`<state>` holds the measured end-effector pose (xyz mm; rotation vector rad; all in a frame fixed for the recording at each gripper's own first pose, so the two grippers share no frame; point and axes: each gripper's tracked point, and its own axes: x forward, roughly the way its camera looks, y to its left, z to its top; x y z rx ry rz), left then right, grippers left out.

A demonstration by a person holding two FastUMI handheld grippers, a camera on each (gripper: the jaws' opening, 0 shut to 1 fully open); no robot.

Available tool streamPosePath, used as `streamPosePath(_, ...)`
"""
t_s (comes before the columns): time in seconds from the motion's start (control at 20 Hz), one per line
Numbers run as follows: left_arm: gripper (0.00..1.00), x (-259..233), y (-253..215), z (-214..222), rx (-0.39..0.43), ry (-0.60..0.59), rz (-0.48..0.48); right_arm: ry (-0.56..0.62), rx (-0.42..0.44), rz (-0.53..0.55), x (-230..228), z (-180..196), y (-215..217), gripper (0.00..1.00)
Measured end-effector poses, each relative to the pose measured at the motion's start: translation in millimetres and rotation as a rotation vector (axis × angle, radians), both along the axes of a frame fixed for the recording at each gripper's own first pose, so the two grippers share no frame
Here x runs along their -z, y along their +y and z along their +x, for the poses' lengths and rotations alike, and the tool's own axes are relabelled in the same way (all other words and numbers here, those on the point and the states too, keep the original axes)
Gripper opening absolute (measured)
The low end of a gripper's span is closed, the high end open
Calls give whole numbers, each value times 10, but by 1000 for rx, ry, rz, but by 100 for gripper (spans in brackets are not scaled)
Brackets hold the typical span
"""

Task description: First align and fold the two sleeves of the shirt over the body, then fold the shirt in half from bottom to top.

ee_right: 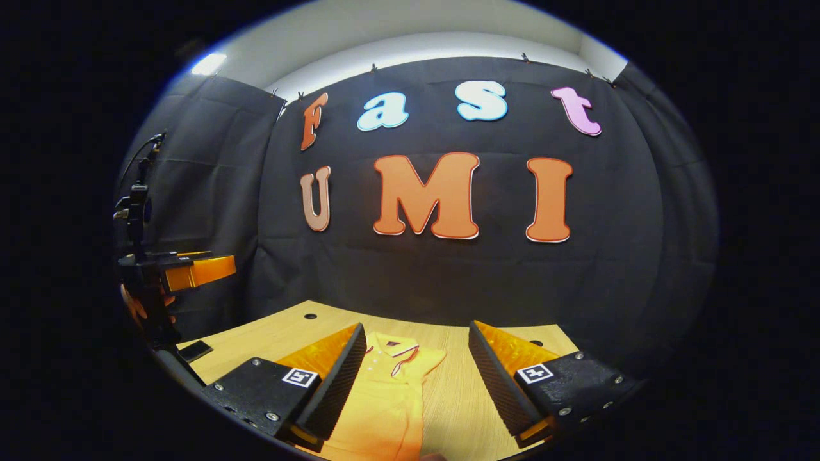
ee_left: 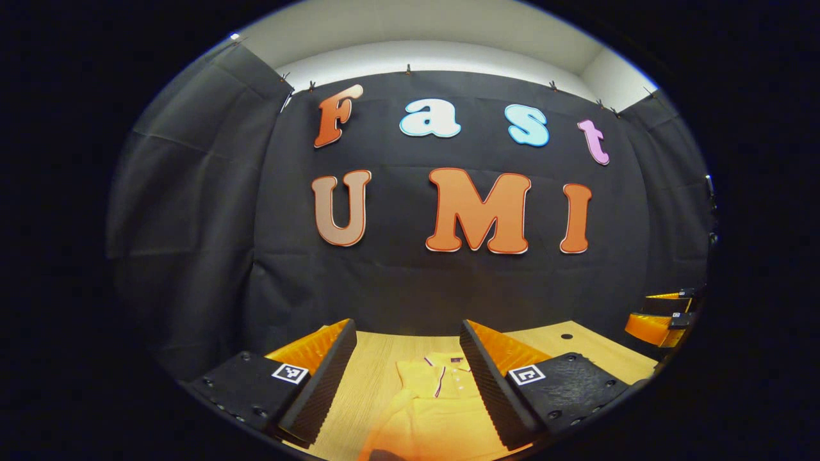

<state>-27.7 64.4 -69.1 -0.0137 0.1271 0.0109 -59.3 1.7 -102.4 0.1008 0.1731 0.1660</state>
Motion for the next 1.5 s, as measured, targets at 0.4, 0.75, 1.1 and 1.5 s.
streamPosePath(0.4, 98, 1055, 232, -529, -29, 297, 37, 320, -60, -25, 1039, -498, 73, 98)
streamPosePath(0.75, 98, 2179, 241, -1043, -2, 612, 12, 677, -158, 31, 2045, -1136, 308, 99)
streamPosePath(1.1, 99, 2793, 148, -1271, 2, 856, -2, 808, -184, -28, 2443, -1432, 346, 99)
streamPosePath(1.5, 99, 3302, 243, -1584, 15, 1082, 1, 937, -191, -41, 2722, -1621, 396, 99)
